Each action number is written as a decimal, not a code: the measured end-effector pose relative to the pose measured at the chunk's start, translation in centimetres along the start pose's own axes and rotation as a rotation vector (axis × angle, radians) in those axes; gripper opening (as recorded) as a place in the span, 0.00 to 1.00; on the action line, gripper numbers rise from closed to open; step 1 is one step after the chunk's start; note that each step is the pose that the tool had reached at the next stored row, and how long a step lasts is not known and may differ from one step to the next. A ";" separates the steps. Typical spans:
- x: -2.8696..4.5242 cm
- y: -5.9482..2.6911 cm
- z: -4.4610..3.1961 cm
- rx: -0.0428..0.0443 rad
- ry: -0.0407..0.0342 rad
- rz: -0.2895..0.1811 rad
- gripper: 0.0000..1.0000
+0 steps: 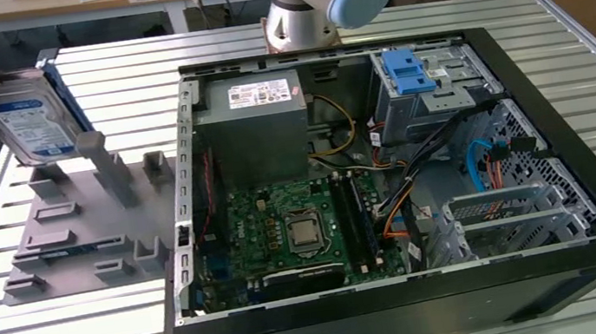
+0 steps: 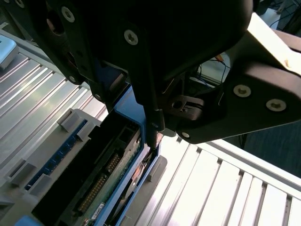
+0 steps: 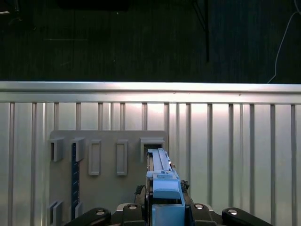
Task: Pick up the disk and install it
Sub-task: 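Pick up the disk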
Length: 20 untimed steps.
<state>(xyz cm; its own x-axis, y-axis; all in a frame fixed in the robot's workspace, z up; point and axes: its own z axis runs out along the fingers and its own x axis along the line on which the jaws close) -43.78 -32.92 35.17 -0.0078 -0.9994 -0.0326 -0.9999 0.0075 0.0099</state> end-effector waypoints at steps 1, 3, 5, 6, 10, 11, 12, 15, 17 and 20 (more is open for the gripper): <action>-0.01 0.00 -0.07 0.0000 0.0001 0.000 0.36; -0.05 0.01 -0.23 -0.0001 0.0006 0.000 0.36; -0.08 0.00 -0.40 0.0000 0.0011 0.000 0.36; -0.09 0.01 -0.49 0.0000 0.0014 0.000 0.36; -0.14 0.01 -0.81 0.0000 0.0023 0.000 0.36; -0.15 0.01 -0.88 -0.0001 0.0025 0.000 0.36; -0.16 0.01 -0.96 -0.0001 0.0027 0.000 0.36; -0.19 0.01 -1.18 0.0000 0.0031 0.000 0.36; -0.21 0.01 -1.33 0.0000 0.0035 0.000 0.36; -0.24 0.02 -1.58 0.0000 0.0044 0.000 0.36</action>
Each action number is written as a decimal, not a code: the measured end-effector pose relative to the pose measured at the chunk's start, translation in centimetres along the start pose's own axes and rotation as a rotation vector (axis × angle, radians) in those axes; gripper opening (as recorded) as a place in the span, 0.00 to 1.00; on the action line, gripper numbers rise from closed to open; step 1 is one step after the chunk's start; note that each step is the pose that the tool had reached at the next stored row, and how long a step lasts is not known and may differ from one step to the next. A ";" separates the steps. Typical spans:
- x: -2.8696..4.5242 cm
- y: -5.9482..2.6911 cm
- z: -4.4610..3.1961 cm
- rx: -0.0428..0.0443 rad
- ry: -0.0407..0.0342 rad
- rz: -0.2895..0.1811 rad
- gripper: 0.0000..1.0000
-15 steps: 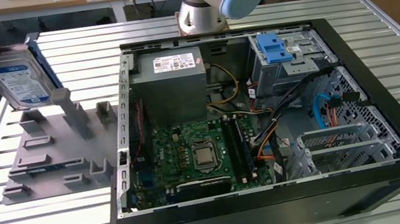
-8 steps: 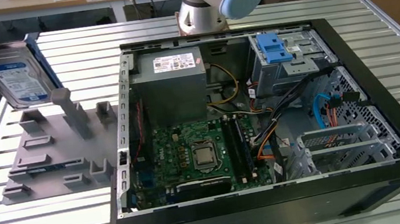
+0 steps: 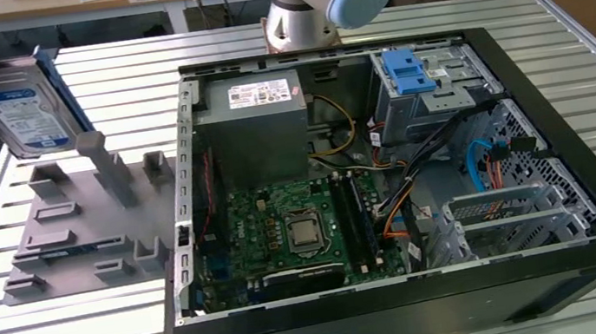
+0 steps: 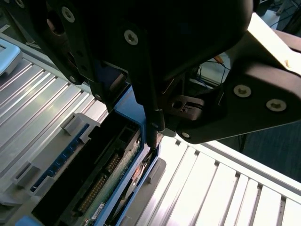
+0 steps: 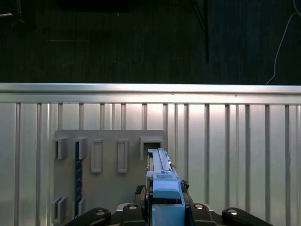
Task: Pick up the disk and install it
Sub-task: 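Pick up the disk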
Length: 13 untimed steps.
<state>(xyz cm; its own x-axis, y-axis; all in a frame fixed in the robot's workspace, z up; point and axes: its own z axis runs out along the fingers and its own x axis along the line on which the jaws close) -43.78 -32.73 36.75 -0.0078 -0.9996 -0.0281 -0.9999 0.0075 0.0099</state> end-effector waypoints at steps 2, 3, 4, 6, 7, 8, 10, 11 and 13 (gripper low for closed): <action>-0.02 0.00 -0.14 0.0001 0.0007 0.000 0.36; -0.03 0.00 -0.22 0.0001 0.0010 0.000 0.36; -0.05 0.00 -0.29 0.0001 0.0014 0.000 0.36; -0.07 0.01 -0.45 0.0001 0.0021 0.000 0.36; -0.08 0.01 -0.52 0.0001 0.0024 0.000 0.36; -0.09 0.01 -0.60 0.0000 0.0029 0.000 0.36; -0.11 0.01 -0.76 0.0001 0.0038 0.000 0.36; -0.13 0.01 -0.84 0.0002 0.0044 0.000 0.36; -0.16 0.01 -1.00 0.0001 0.0060 0.000 0.36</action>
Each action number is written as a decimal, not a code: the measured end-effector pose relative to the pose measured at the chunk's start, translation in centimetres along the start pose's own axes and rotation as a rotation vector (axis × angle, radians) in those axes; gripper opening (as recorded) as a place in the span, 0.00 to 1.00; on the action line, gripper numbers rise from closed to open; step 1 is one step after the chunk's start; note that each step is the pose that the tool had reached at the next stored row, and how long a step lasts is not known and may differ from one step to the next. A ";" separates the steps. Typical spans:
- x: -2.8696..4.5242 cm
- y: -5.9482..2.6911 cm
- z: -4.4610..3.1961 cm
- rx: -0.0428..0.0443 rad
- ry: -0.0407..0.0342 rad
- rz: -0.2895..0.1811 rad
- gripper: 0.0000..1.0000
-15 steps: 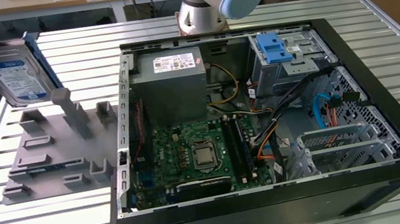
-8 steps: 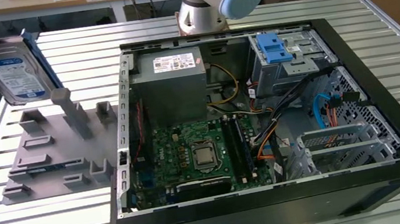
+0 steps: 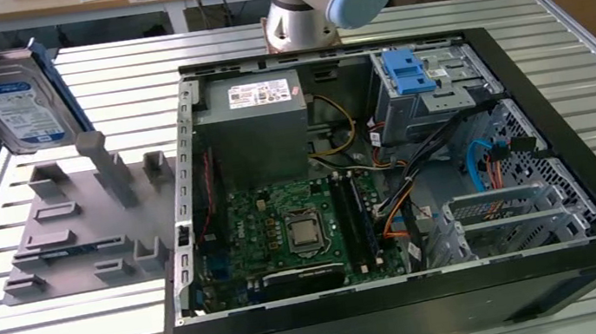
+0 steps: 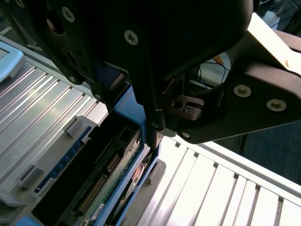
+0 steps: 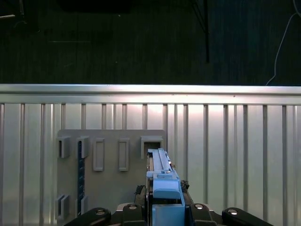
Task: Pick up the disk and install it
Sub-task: 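Pick up the disk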
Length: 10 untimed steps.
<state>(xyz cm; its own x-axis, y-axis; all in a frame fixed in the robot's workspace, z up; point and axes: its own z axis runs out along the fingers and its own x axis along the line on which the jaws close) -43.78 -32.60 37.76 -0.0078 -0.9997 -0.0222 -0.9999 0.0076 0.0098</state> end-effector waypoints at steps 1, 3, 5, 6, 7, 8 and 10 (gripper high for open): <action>-0.02 0.00 -0.09 0.0000 0.0010 0.000 0.36; -0.05 0.00 -0.27 0.0000 0.0030 0.000 0.36; -0.08 0.00 -0.43 0.0001 0.0049 0.000 0.36; -0.10 0.00 -0.51 0.0001 0.0056 0.000 0.36; -0.11 0.01 -0.58 0.0001 0.0065 0.000 0.36; -0.13 0.00 -0.66 0.0000 0.0073 0.000 0.36; -0.15 0.01 -0.82 0.0001 0.0089 0.000 0.36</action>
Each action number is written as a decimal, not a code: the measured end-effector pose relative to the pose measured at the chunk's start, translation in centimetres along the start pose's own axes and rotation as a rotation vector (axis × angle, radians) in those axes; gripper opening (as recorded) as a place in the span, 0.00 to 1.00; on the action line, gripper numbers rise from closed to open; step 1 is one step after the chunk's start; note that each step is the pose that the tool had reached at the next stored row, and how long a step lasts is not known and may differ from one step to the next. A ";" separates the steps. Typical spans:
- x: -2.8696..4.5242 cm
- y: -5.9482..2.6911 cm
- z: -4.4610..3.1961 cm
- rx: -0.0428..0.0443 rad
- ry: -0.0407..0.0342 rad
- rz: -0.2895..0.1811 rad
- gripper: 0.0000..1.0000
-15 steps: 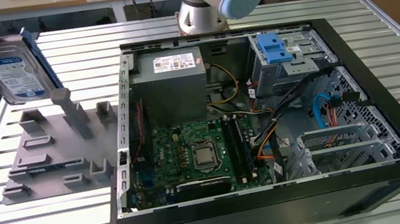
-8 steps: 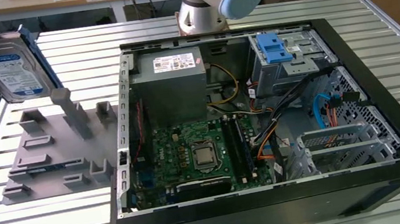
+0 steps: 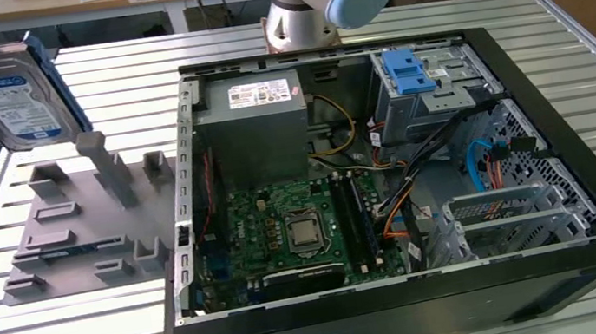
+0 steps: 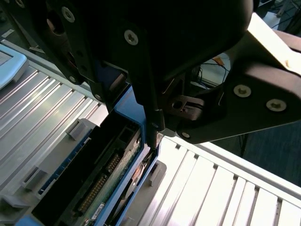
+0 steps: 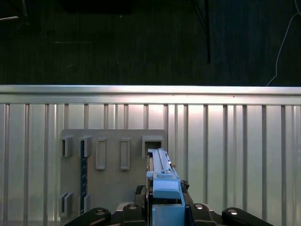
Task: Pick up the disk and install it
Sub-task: 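Pick up the disk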
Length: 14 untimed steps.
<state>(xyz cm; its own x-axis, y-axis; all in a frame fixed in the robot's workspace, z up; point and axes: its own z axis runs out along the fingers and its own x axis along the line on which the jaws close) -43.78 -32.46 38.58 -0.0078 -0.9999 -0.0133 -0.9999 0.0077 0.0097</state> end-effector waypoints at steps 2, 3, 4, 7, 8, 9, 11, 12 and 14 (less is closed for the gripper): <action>-0.02 0.00 -0.15 0.0000 0.0015 0.000 0.36; -0.04 0.00 -0.22 0.0000 0.0023 0.000 0.36; -0.05 0.00 -0.31 0.0000 0.0032 0.000 0.36; -0.09 0.01 -0.54 0.0000 0.0058 0.000 0.36; -0.10 0.01 -0.62 0.0001 0.0066 0.000 0.36; -0.12 0.01 -0.70 0.0001 0.0074 0.000 0.36; -0.14 0.01 -0.86 0.0001 0.0091 0.000 0.36; -0.16 0.01 -0.94 0.0000 0.0098 0.000 0.36; -0.18 0.01 -1.08 0.0002 0.0111 0.000 0.36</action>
<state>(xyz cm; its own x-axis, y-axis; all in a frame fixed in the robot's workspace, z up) -43.78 -32.30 39.66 -0.0078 -1.0000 -0.0022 -0.9999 0.0077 0.0095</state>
